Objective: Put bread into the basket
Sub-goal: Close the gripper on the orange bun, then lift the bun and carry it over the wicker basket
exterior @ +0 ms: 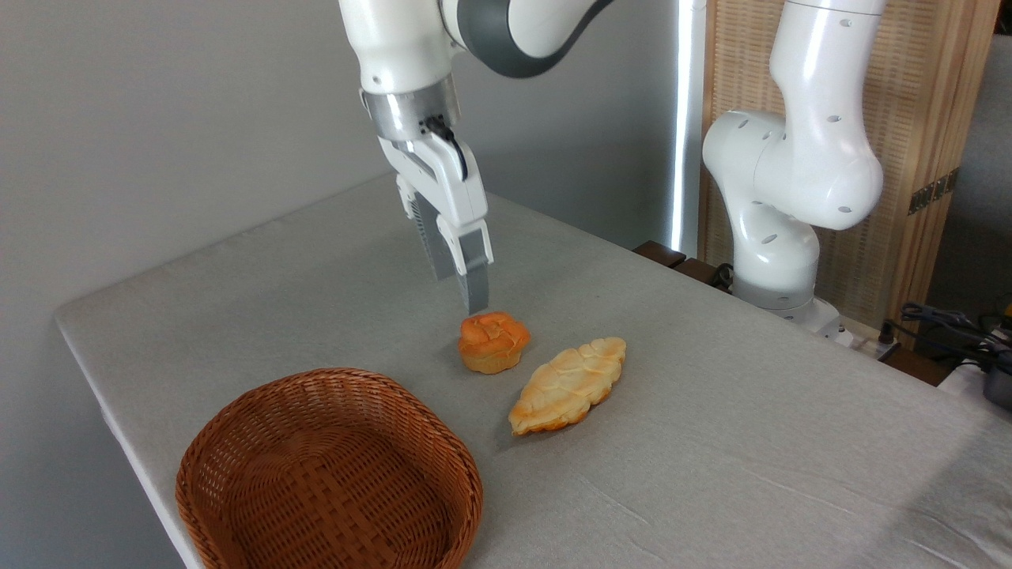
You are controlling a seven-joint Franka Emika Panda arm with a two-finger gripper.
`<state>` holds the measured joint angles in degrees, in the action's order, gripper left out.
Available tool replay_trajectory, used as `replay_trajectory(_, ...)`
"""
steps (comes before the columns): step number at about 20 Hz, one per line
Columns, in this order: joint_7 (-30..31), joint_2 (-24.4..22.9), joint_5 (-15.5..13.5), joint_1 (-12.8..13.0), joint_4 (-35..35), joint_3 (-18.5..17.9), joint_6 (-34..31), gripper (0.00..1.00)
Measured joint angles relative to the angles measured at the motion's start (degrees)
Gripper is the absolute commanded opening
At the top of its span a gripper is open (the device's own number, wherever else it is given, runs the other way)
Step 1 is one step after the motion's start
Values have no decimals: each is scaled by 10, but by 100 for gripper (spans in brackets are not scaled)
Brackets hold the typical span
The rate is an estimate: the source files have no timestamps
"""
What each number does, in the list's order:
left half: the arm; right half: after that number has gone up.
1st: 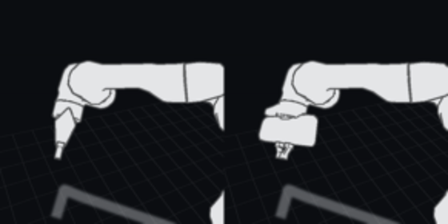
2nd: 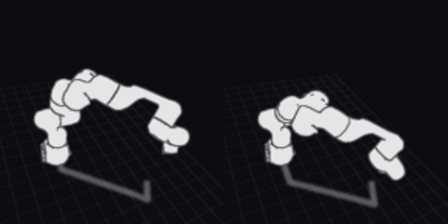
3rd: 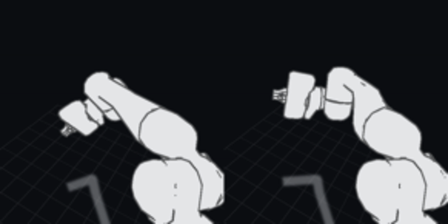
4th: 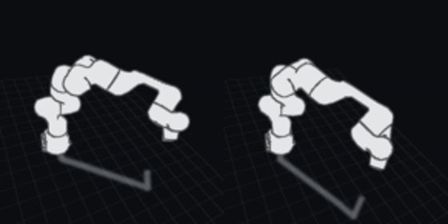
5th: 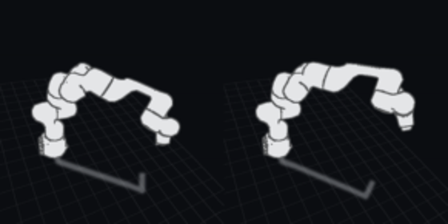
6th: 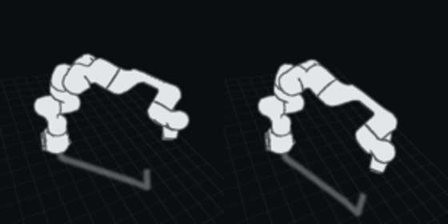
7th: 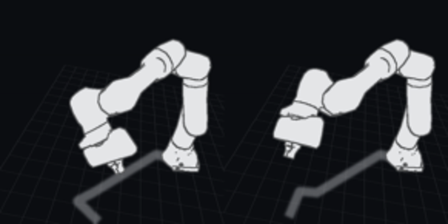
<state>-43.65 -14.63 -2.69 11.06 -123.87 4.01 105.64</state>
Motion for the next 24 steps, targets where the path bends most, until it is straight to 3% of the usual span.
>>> replay_trajectory(5,-35,0,0,0,-49,0,18,100)
replay_trajectory(10,-37,1,0,1,-98,0,106,100)
replay_trajectory(13,-37,1,0,7,-117,0,127,100)
replay_trajectory(14,-37,1,0,8,-119,0,128,93)
replay_trajectory(16,-37,1,0,11,-120,0,129,40)
replay_trajectory(17,-37,1,0,13,-120,0,129,27)
replay_trajectory(24,-37,1,0,21,-121,2,129,24)
